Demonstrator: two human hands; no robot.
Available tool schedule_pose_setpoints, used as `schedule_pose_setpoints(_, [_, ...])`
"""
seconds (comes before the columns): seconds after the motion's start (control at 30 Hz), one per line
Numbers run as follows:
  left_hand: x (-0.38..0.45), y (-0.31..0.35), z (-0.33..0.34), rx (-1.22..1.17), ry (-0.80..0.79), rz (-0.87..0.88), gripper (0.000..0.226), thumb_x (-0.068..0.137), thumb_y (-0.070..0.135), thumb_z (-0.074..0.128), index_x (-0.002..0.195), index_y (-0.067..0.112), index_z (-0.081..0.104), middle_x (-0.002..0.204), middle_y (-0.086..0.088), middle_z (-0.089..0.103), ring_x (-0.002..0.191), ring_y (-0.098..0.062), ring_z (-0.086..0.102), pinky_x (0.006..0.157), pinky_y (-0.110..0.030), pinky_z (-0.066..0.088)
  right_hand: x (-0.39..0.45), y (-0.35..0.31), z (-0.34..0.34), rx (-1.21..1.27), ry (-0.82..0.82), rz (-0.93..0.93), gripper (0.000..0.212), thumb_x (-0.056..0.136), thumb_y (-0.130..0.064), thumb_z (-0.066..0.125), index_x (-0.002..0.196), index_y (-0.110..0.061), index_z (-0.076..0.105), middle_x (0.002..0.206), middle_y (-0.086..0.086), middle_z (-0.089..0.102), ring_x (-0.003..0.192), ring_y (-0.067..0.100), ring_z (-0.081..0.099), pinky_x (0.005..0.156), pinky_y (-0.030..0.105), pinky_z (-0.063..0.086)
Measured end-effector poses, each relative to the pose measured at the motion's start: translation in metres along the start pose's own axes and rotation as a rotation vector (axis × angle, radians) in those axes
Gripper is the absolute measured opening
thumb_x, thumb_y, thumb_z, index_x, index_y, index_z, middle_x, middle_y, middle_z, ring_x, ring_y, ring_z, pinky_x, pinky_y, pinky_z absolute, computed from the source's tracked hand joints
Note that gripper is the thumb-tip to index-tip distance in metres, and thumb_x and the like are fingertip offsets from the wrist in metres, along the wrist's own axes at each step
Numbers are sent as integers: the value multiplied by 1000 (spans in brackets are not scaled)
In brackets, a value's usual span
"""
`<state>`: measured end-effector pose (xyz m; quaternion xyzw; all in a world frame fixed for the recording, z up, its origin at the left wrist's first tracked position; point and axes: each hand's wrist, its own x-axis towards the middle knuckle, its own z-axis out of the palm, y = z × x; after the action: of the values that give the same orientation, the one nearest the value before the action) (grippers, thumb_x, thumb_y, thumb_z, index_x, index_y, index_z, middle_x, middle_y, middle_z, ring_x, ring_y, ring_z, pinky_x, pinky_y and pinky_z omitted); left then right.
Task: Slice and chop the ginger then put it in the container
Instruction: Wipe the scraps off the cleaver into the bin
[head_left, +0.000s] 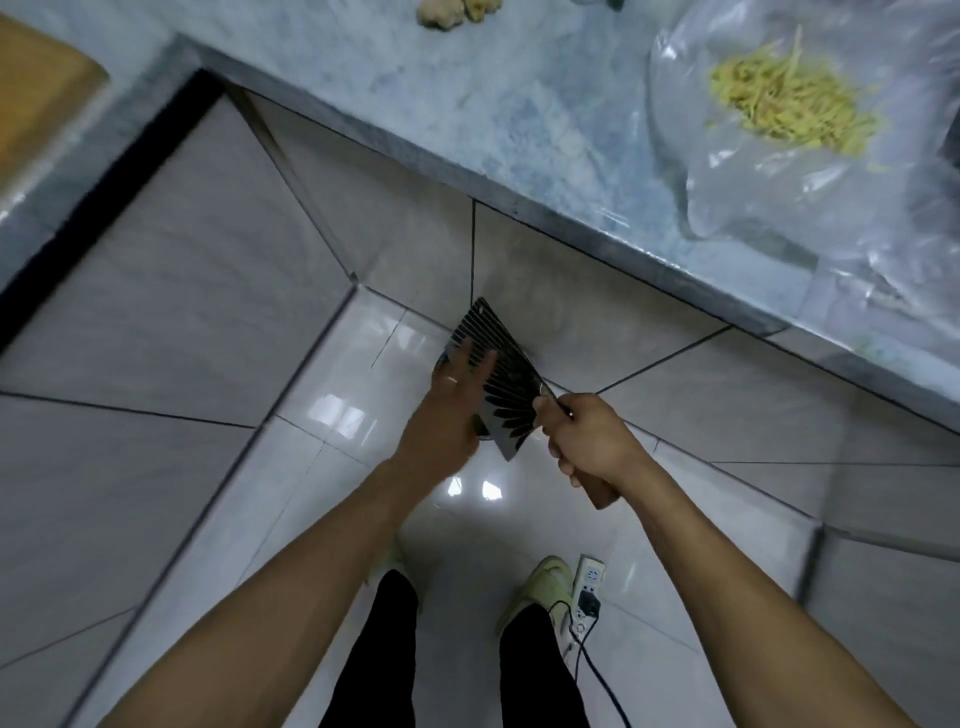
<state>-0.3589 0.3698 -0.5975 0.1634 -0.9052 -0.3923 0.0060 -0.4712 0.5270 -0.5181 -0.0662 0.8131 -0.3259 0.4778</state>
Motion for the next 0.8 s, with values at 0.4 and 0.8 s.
schedule_pose_setpoints(0.4, [-37, 25, -68, -23, -55, -237, 39, 94, 1, 53, 131, 6, 60, 122, -14, 65, 108, -28, 62, 96, -36, 50, -70, -72, 0, -160, 84, -70, 40, 106, -43, 44, 89, -10, 60, 66, 10, 60, 44, 19, 54, 43, 26, 47])
schedule_pose_setpoints(0.8, [-183, -5, -294, -437, 630, -453, 19, 94, -2, 53, 102, 4, 68, 80, -3, 69, 70, -10, 66, 64, -16, 52, -152, -244, 111, 70, -143, -349, 33, 103, -35, 57, 82, -11, 51, 53, 2, 50, 36, 15, 45, 38, 23, 40])
